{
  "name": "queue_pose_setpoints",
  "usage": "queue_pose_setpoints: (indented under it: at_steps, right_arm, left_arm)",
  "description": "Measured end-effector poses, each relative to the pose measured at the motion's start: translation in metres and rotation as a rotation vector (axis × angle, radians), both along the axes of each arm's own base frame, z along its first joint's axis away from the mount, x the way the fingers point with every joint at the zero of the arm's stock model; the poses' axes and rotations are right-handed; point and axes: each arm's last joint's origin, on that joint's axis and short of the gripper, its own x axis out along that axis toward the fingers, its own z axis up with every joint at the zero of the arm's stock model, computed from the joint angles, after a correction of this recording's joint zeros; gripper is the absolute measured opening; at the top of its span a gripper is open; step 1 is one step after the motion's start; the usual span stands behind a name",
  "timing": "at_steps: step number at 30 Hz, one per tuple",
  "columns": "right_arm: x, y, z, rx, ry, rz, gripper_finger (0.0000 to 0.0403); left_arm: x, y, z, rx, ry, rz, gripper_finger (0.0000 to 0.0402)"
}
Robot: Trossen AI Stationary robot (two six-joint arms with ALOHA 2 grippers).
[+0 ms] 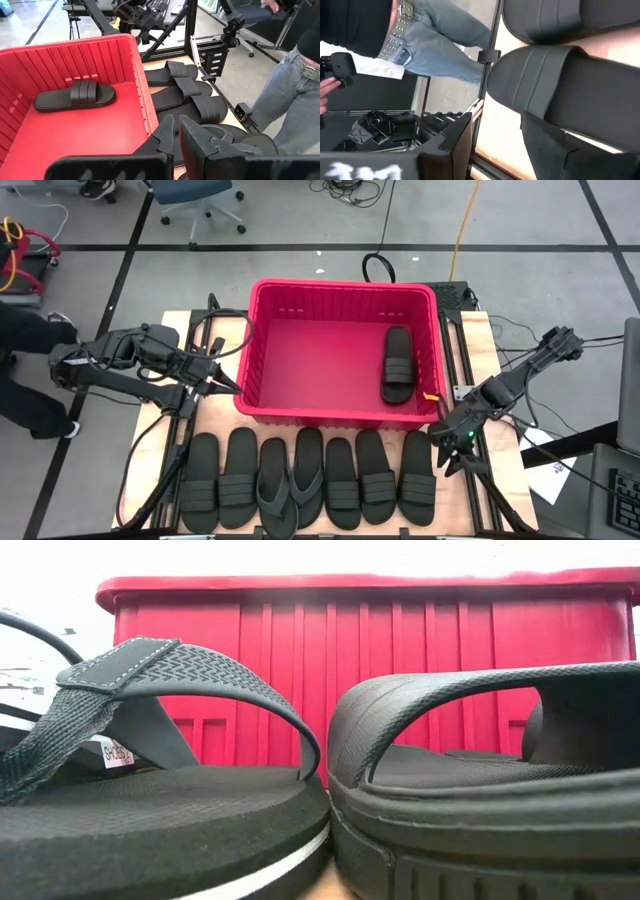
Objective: Pick and place slides into bin
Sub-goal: Put the black slide into the red bin
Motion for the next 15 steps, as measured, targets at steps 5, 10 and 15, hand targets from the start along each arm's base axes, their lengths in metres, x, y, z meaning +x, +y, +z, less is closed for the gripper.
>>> queue_pose_setpoints:
  at_steps: [5, 10, 15]
  right_arm:
    - [-0.005, -0.009, 0.002, -0.028, -0.019, -0.057, 0.0160]
    - [-0.011, -0.020, 0.001, -0.103, -0.027, -0.142, 0.0160]
    - [-0.012, -0.023, 0.003, -0.080, 0.003, -0.208, 0.0160]
  left_arm:
    - [0.000, 0.000, 0.000, 0.000, 0.000, 0.000, 0.0026]
    - [0.000, 0.000, 0.000, 0.000, 0.000, 0.000, 0.0026]
    - [0.000, 0.000, 0.000, 0.000, 0.000, 0.000, 0.0026]
